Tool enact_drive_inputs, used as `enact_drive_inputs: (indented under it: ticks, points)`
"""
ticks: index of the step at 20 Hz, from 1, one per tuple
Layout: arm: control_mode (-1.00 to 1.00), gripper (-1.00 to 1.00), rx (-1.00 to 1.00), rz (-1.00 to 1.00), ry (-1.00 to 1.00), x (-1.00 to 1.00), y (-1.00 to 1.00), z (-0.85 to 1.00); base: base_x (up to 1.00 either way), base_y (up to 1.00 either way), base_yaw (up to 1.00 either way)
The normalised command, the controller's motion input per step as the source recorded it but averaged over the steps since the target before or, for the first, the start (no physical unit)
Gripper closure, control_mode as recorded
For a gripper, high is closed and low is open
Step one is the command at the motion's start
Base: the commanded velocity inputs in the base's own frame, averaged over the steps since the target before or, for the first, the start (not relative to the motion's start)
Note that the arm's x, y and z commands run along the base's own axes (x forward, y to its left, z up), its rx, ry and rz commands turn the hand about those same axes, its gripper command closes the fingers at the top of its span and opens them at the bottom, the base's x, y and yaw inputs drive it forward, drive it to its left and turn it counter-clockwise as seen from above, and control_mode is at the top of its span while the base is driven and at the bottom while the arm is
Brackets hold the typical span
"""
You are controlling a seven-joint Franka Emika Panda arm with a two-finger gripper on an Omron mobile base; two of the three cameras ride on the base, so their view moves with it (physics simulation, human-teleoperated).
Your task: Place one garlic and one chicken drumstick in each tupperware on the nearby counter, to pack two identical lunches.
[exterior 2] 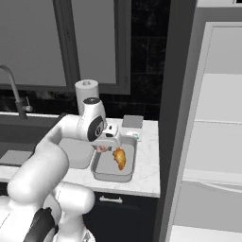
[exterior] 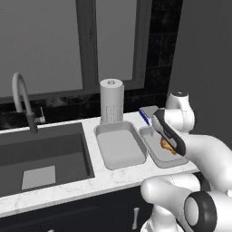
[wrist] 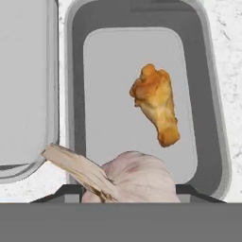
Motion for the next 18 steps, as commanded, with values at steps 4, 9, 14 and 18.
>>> enact_drive_inputs:
  ticks: [4,9,14,18]
  points:
    - [-1.00,1.00,0.01,0.21,0.03,0.76,0.18,-0.30,0.00,0.00,0.00]
    - [-1.00,1.00,0.00,0.27,0.10,0.45,0.06,-0.01,0.00,0.00,0.00]
    - [-1.00,1.00,0.05,0.03,0.00,0.21,-0.09,-0.03,0.00,0.00,0.00]
    - [-1.00,1.00,0.01,0.04,0.00,0.27,0.00,-0.64,0.00,0.00,0.00]
